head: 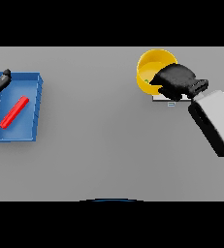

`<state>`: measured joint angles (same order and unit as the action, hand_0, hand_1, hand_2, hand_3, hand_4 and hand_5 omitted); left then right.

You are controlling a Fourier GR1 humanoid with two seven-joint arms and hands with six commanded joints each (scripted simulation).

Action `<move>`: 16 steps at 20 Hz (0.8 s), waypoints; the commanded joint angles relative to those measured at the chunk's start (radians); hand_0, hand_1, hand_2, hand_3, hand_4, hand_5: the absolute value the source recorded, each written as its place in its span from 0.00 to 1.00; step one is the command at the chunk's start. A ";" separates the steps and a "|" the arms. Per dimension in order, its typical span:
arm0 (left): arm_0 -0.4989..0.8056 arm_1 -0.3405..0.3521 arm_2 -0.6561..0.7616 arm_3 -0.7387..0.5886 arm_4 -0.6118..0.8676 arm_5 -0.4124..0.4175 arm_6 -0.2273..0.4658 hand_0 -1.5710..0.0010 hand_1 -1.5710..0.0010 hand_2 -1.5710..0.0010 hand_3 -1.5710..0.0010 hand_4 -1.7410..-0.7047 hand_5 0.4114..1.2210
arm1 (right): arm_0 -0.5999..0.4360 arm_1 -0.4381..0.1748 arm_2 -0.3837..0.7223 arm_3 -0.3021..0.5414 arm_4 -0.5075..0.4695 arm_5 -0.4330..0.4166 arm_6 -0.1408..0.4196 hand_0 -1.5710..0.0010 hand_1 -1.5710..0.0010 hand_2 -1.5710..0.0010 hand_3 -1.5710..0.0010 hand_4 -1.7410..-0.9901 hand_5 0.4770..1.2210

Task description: Pick up the red beaker and tilt it to pour out 1 green nut into yellow bowl. Pick up the yellow bowl and place it on the metallic measuring scale.

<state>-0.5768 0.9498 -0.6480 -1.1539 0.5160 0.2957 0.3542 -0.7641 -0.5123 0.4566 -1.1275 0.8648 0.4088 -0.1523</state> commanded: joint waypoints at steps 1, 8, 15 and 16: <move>0.002 0.007 0.003 -0.001 0.003 -0.005 -0.004 1.00 1.00 1.00 1.00 0.97 0.39 | -0.010 -0.004 -0.004 0.039 0.008 -0.025 -0.020 0.00 0.00 0.02 0.27 0.00 1.00; 0.000 0.002 -0.004 0.008 -0.008 -0.004 0.005 1.00 1.00 1.00 1.00 0.99 0.38 | -0.051 0.011 -0.045 0.259 0.018 -0.121 -0.039 0.00 0.00 0.05 0.24 0.00 1.00; -0.003 0.000 -0.010 0.000 -0.012 0.002 0.019 1.00 1.00 1.00 1.00 0.98 0.37 | -0.080 0.042 -0.074 0.443 0.005 -0.160 -0.078 0.01 0.00 0.11 0.13 0.00 1.00; 0.006 0.011 -0.001 -0.006 -0.001 -0.003 0.009 1.00 1.00 1.00 1.00 0.98 0.37 | -0.094 0.049 -0.079 0.468 0.002 -0.156 -0.078 0.01 0.00 0.11 0.10 0.00 1.00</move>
<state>-0.5711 0.9615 -0.6483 -1.1596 0.5146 0.2931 0.3631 -0.8585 -0.4630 0.3776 -0.6592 0.8673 0.2527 -0.2287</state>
